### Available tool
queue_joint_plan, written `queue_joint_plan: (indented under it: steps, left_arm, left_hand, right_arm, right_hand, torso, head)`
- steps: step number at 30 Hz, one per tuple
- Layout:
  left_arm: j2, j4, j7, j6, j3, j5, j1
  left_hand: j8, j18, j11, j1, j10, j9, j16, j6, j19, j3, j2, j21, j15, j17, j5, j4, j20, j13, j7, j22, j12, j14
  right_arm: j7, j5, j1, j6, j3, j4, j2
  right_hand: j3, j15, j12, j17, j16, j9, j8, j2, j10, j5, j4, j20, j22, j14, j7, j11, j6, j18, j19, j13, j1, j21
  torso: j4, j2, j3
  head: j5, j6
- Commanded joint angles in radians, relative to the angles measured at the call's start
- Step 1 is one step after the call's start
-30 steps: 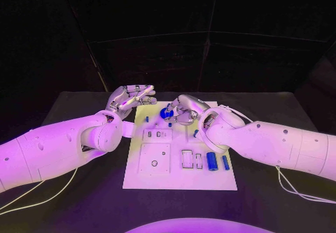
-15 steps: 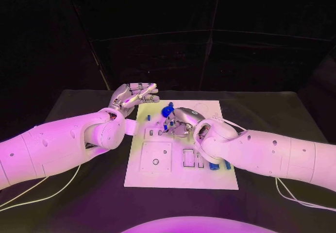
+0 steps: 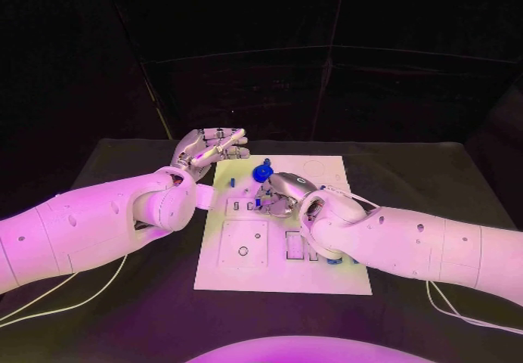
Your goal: Assemble the parts on the task board
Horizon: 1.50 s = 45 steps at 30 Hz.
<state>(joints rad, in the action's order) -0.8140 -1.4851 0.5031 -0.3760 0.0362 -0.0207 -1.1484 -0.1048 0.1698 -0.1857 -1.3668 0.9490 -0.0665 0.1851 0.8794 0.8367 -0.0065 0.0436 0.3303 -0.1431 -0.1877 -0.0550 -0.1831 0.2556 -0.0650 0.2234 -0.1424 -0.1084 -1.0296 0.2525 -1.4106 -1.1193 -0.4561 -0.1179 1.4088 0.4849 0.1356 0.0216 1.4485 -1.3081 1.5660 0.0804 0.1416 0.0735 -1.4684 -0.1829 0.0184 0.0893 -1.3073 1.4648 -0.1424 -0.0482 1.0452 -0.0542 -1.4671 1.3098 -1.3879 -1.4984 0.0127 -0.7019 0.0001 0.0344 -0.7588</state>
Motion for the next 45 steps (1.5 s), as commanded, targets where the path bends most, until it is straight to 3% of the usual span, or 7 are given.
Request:
queue_joint_plan:
  steps: [1,12,23,45]
  left_arm:
    - [0.001,0.000,0.005,0.010,-0.001,-0.005,-0.002]
    - [0.001,0.002,0.003,0.010,-0.001,-0.005,-0.002]
    - [0.001,0.002,0.002,0.011,-0.001,-0.005,-0.002]
    - [0.002,0.004,0.003,0.008,-0.001,-0.005,-0.002]
  left_hand:
    - [0.006,0.014,0.000,0.000,0.007,0.000,-0.004,0.006,0.001,-0.002,0.011,-0.002,0.000,-0.002,-0.003,0.003,0.001,-0.001,0.006,0.002,-0.003,-0.004]
    - [0.006,0.014,0.000,0.000,0.007,0.000,-0.004,0.006,0.001,-0.002,0.011,-0.002,0.000,-0.002,-0.003,0.003,0.001,-0.001,0.006,0.002,-0.003,-0.004]
    - [0.006,0.014,0.000,0.000,0.009,0.000,-0.005,0.007,0.001,-0.002,0.011,-0.002,0.000,-0.002,-0.002,0.003,0.000,-0.001,0.006,0.002,-0.003,-0.005]
    - [0.006,0.014,0.000,0.000,0.010,0.000,-0.005,0.007,0.002,-0.003,0.011,-0.002,0.000,-0.003,-0.002,0.003,0.000,-0.001,0.006,0.002,-0.003,-0.005]
  right_arm:
    - [0.004,-0.011,0.003,-0.012,-0.002,-0.002,-0.002]
    - [-0.009,-0.012,0.006,-0.020,-0.002,-0.004,-0.007]
    - [0.024,-0.005,0.006,0.061,-0.002,-0.021,-0.011]
    - [0.056,-0.013,0.006,0.100,-0.002,-0.023,-0.013]
  right_hand:
    - [0.006,0.004,-0.002,-0.263,0.005,0.007,0.003,0.001,0.000,-0.004,-0.002,-0.005,-0.100,0.106,0.020,0.006,0.028,0.019,-0.011,0.141,0.009,-0.006]
    - [0.007,0.004,-0.001,-0.263,0.005,0.007,0.002,-0.004,-0.002,-0.004,-0.002,-0.005,-0.100,0.106,0.019,0.006,0.027,0.019,-0.012,0.143,0.014,-0.006]
    - [0.009,0.001,-0.011,-0.263,0.005,0.003,-0.010,-0.019,0.006,0.004,-0.008,-0.003,-0.096,0.106,0.013,0.001,0.011,0.018,-0.009,0.135,0.035,-0.004]
    - [0.011,-0.004,-0.020,-0.262,0.005,-0.001,-0.021,-0.045,0.013,0.005,-0.002,0.002,-0.092,0.106,0.005,-0.005,-0.003,0.017,-0.007,0.128,0.042,-0.002]
  torso:
    - [-0.0003,0.000,-0.0002]
    - [0.0005,0.000,-0.0005]
    - [0.0001,0.000,-0.0003]
    - [0.0001,0.000,-0.0006]
  head:
    - [0.001,-0.001]
    - [0.002,-0.003]
    - [0.003,-0.007]
    - [0.001,-0.013]
